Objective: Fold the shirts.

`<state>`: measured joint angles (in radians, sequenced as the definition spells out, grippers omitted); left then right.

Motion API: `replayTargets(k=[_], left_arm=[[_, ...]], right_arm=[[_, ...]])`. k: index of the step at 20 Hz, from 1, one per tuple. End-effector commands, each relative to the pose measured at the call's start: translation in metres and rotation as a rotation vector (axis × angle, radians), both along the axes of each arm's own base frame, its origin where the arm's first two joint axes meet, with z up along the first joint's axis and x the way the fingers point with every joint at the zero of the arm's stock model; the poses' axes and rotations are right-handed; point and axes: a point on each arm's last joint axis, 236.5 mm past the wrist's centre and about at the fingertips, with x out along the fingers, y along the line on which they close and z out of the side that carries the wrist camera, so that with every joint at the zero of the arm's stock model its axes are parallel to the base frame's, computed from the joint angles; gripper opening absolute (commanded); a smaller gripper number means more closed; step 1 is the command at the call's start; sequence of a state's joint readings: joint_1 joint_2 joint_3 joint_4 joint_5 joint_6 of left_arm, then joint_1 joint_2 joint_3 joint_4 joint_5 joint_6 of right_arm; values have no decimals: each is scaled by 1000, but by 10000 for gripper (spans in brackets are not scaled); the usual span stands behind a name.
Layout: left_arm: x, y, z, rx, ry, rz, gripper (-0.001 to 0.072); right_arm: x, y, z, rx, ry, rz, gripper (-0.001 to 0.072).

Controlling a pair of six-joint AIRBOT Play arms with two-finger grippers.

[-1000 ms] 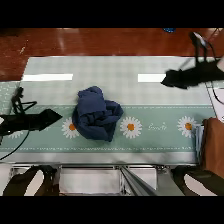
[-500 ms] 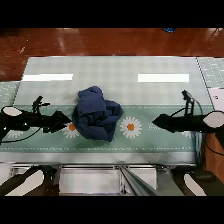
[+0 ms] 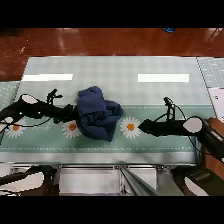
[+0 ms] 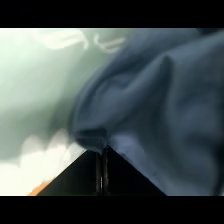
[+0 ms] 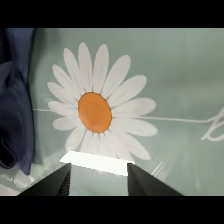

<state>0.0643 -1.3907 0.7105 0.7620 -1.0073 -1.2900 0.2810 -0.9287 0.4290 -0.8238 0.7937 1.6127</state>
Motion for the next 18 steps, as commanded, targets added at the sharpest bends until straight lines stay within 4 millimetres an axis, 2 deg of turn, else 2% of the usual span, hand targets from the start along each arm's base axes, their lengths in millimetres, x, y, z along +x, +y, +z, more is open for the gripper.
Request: replayTargets(k=[1,3,8,13,16,18], left_arm=[[9,-10,7,-19,-22,-45,16],[10,-10,9,-23,-21,-46,16],[8,-10,9,-27,-17,-50,16],[8,-11,9,-27,-17,-50,16],[9,-12,10,-34,-16,-46,16],[9,-12,10,-34,-16,-46,16]], right_arm=[[8,22,-11,55,31,-34,406],[18,39,-13,90,26,-23,406],[35,80,-30,84,80,69,406],[25,137,-37,95,111,201,407],[15,164,-43,119,150,242,396],[14,178,-40,119,120,269,210]])
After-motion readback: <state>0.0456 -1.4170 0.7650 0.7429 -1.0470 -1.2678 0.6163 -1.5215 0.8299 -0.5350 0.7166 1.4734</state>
